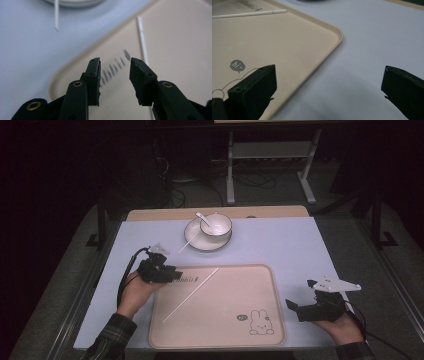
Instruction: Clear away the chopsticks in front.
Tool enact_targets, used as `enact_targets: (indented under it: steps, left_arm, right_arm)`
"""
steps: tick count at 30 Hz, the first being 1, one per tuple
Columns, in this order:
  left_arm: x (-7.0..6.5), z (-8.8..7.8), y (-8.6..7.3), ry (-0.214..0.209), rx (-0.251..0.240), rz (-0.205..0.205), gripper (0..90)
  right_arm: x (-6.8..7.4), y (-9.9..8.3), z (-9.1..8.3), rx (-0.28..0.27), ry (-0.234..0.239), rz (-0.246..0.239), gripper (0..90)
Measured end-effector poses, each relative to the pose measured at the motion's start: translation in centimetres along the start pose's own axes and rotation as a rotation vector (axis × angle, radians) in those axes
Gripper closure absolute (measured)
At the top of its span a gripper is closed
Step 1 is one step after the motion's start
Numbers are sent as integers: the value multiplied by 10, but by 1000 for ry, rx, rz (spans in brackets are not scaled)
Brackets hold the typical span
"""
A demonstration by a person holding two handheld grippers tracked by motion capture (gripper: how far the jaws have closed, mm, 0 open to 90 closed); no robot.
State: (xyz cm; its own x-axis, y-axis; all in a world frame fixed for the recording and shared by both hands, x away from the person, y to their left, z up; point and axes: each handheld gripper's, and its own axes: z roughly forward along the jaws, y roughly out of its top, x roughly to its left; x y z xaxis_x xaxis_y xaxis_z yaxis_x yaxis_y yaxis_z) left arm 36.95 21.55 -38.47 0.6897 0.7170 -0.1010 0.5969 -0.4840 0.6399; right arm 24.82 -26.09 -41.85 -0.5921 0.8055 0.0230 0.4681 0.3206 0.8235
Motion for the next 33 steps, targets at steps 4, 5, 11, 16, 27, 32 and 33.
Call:
enact_targets:
  steps: [4, 5, 11, 16, 27, 32, 33]
  left_arm:
    - [15, 7, 21, 33, -17, 2, 613]
    - [18, 8, 26, 41, -17, 6, 619]
    - [36, 23, 45, 83, -24, 12, 645]
    - [48, 39, 55, 100, -8, 12, 672]
    - [57, 73, 56, 96, 75, 19, 734]
    - [58, 79, 55, 101, 79, 5, 797]
    - [58, 79, 55, 102, 79, 4, 813]
  right_arm:
    - [0, 0, 0, -1, 1, 0, 0]
    - [0, 0, 0, -1, 1, 0, 0]
    - [-1, -1, 0, 0, 2, 3, 0]
    - [-1, -1, 0, 0, 4, 3, 0]
    - [-4, -3, -2, 0, -1, 14, 0]
    - [-4, -3, -2, 0, 0, 12, 0]
    - [-4, -3, -2, -1, 0, 11, 0]
